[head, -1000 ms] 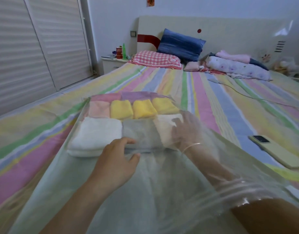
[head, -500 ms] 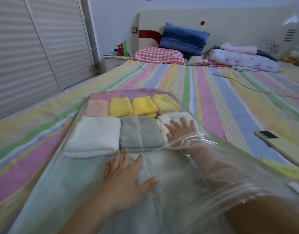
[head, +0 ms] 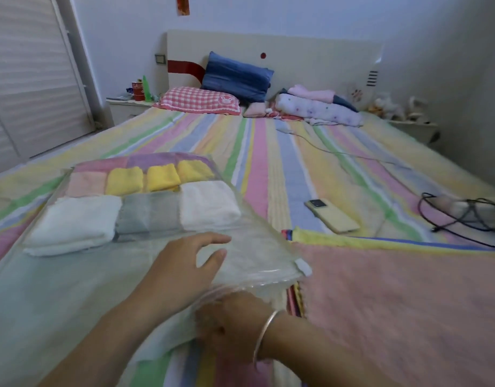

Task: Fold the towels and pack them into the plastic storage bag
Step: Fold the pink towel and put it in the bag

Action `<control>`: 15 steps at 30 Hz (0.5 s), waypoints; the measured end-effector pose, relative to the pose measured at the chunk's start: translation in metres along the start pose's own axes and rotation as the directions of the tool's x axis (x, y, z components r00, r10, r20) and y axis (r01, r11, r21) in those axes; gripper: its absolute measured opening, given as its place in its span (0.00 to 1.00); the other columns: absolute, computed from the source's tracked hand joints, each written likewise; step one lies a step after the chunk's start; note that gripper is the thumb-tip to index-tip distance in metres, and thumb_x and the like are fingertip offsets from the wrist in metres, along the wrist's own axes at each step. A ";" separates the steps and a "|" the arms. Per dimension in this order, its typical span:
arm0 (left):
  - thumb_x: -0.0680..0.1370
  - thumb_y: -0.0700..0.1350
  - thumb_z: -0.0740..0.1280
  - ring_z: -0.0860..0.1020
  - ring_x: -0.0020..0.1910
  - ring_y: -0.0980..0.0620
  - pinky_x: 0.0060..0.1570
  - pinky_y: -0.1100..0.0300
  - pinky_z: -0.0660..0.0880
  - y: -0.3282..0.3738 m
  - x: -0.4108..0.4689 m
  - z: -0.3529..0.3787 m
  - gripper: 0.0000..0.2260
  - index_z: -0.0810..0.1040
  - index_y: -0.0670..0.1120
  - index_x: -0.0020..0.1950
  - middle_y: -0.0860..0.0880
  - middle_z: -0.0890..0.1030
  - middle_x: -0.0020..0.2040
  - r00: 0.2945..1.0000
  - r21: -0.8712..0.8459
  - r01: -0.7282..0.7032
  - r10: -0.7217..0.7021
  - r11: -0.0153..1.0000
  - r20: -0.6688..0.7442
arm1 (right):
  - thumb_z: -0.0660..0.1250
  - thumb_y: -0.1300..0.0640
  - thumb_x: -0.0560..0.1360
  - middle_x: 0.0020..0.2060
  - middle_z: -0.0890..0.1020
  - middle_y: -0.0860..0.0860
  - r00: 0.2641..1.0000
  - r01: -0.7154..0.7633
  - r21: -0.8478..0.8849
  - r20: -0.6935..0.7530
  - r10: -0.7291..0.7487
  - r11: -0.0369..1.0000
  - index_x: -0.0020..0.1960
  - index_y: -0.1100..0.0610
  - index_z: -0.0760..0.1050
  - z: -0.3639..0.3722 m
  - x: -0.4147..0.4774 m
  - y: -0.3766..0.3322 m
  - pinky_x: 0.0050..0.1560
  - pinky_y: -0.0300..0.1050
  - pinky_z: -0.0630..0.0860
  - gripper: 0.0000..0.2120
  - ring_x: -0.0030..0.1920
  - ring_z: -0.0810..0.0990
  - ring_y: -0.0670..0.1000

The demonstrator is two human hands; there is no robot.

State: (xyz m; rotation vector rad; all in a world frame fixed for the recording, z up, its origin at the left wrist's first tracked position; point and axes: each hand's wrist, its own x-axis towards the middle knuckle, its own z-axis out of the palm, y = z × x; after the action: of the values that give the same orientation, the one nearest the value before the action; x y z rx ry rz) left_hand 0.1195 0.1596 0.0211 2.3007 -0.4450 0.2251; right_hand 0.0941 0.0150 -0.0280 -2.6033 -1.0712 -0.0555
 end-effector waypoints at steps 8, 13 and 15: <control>0.76 0.42 0.69 0.78 0.40 0.64 0.39 0.72 0.71 0.085 -0.073 0.099 0.07 0.83 0.55 0.46 0.62 0.82 0.41 0.995 -0.178 -0.041 0.057 0.983 0.084 | 0.59 0.43 0.69 0.40 0.78 0.43 0.874 -0.405 0.144 -0.228 0.428 0.903 0.44 0.45 0.77 -0.045 -0.187 0.025 0.43 0.42 0.73 0.11 0.40 0.73 0.44; 0.72 0.51 0.69 0.77 0.44 0.64 0.43 0.63 0.75 0.086 -0.129 0.148 0.03 0.79 0.55 0.44 0.61 0.79 0.43 0.957 -0.006 -0.246 0.244 0.969 0.160 | 0.62 0.36 0.66 0.33 0.73 0.38 0.862 -0.464 0.143 -0.157 0.483 0.874 0.43 0.43 0.72 -0.027 -0.258 0.032 0.36 0.32 0.65 0.13 0.36 0.71 0.38; 0.70 0.56 0.70 0.76 0.46 0.63 0.45 0.59 0.74 0.082 -0.138 0.153 0.07 0.78 0.56 0.44 0.62 0.79 0.44 0.943 0.045 -0.304 0.294 0.952 0.159 | 0.63 0.33 0.65 0.37 0.69 0.36 0.884 -0.430 0.125 -0.142 0.445 0.894 0.46 0.44 0.72 -0.017 -0.268 0.031 0.38 0.33 0.65 0.17 0.39 0.67 0.37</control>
State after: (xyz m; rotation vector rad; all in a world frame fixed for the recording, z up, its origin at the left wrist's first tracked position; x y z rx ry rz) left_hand -0.0348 0.0305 -0.0709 2.3188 -0.8800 0.2181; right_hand -0.0756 -0.1926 -0.0628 -2.6364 -0.3995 -0.1148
